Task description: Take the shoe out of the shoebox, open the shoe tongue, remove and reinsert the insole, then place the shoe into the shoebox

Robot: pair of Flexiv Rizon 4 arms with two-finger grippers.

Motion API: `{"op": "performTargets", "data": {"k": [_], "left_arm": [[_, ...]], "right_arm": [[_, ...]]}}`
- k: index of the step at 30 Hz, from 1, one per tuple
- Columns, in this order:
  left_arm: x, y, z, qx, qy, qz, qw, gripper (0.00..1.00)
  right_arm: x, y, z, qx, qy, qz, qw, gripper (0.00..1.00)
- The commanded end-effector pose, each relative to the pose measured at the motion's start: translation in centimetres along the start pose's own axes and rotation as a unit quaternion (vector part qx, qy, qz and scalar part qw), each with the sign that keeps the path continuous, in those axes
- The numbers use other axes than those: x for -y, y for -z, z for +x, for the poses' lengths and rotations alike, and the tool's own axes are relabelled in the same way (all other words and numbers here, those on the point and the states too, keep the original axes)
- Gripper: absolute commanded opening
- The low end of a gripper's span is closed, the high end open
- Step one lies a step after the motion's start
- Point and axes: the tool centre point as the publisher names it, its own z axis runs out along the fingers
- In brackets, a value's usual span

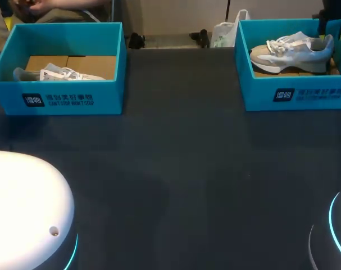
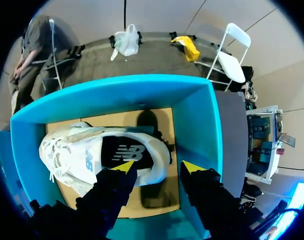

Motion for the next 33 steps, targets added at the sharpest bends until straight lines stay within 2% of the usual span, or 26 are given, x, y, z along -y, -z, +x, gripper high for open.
{"op": "performTargets", "data": {"k": [1,5,8,17,20,23,28,33], "left_arm": [[-0.1,0.1,0.0,-0.002,0.000,0.001,1.000,1.00],[-0.1,0.1,0.0,-0.002,0.000,0.001,1.000,1.00],[-0.1,0.1,0.0,-0.002,0.000,0.001,1.000,1.00],[-0.1,0.1,0.0,-0.002,0.000,0.001,1.000,1.00],[-0.1,0.1,0.0,-0.002,0.000,0.001,1.000,1.00],[-0.1,0.1,0.0,-0.002,0.000,0.001,1.000,1.00],[-0.1,0.1,0.0,-0.002,0.000,0.001,1.000,1.00],[-0.1,0.1,0.0,-0.002,0.000,0.001,1.000,1.00]], "right_arm": [[-0.9,-0.8,0.0,0.002,0.000,0.011,1.000,0.55],[-0.9,-1.6,0.0,0.008,0.001,0.014,1.000,0.55],[-0.9,-2.2,0.0,0.013,0.007,0.019,1.000,0.49],[-1.0,-3.3,0.0,0.014,0.005,0.026,1.000,0.47],[-0.9,-3.5,0.0,0.016,0.004,0.028,0.999,0.41],[-0.8,-3.7,-0.2,0.016,0.002,0.031,0.999,0.30],[-0.8,-3.9,-0.4,0.019,-0.002,0.034,0.999,0.00],[-0.8,-3.9,-0.4,0.022,-0.004,0.035,0.999,0.00]]}}
